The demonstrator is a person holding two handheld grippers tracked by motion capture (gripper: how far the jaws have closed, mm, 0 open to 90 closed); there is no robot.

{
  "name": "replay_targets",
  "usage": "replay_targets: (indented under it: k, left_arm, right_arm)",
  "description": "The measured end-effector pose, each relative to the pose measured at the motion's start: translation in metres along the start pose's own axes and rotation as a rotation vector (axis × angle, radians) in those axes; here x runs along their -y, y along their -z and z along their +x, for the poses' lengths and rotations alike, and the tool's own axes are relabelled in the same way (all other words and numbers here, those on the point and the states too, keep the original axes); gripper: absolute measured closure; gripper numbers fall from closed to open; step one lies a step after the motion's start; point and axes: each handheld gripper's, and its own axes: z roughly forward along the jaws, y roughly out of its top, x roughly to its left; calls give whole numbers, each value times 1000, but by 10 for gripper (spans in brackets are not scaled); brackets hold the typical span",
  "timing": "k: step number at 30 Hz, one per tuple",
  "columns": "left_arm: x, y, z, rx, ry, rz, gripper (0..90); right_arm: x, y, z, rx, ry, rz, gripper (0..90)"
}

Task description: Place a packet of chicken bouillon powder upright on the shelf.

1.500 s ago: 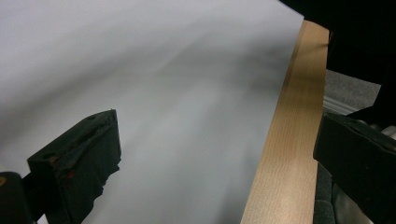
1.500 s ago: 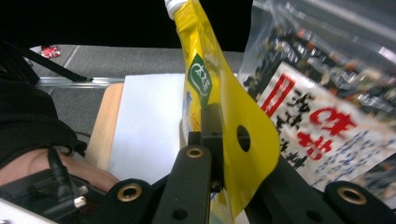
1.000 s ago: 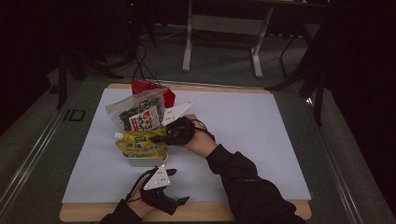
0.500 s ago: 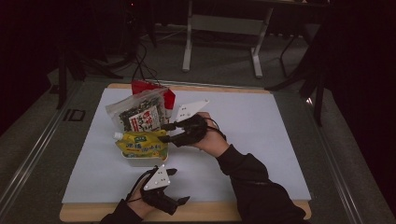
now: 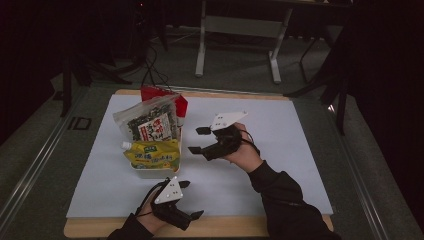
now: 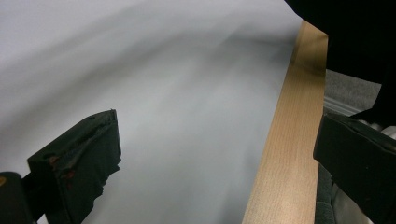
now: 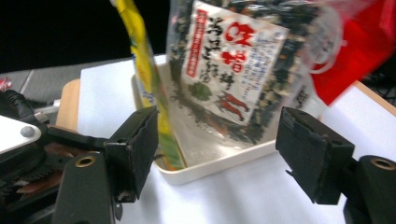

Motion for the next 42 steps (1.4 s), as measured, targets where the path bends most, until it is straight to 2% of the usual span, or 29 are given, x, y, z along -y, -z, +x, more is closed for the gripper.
replay_targets:
  k: [6, 10, 19, 29, 32, 37, 42]
  left_arm:
    - [0, 0, 0, -1, -3, 2, 19]
    - [0, 0, 0, 0, -2, 1, 19]
    - [0, -1, 0, 2, -4, 4, 18]
    - [0, -1, -1, -1, -6, 4, 19]
    - [0, -1, -1, -2, -9, 6, 19]
    - [0, -1, -1, 1, -10, 8, 19]
    - [1, -2, -1, 0, -10, 12, 19]
  right_arm:
    - [9, 10, -4, 15, -22, -11, 267]
    - [22, 17, -5, 34, -35, 6, 251]
    - [48, 28, -6, 39, -62, 26, 168]
    - [78, 37, 0, 5, -91, 35, 139]
    - [90, 39, 0, 21, -90, 52, 139]
    - [107, 43, -2, 35, -126, 59, 141]
    - [120, 48, -1, 72, -125, 86, 142]
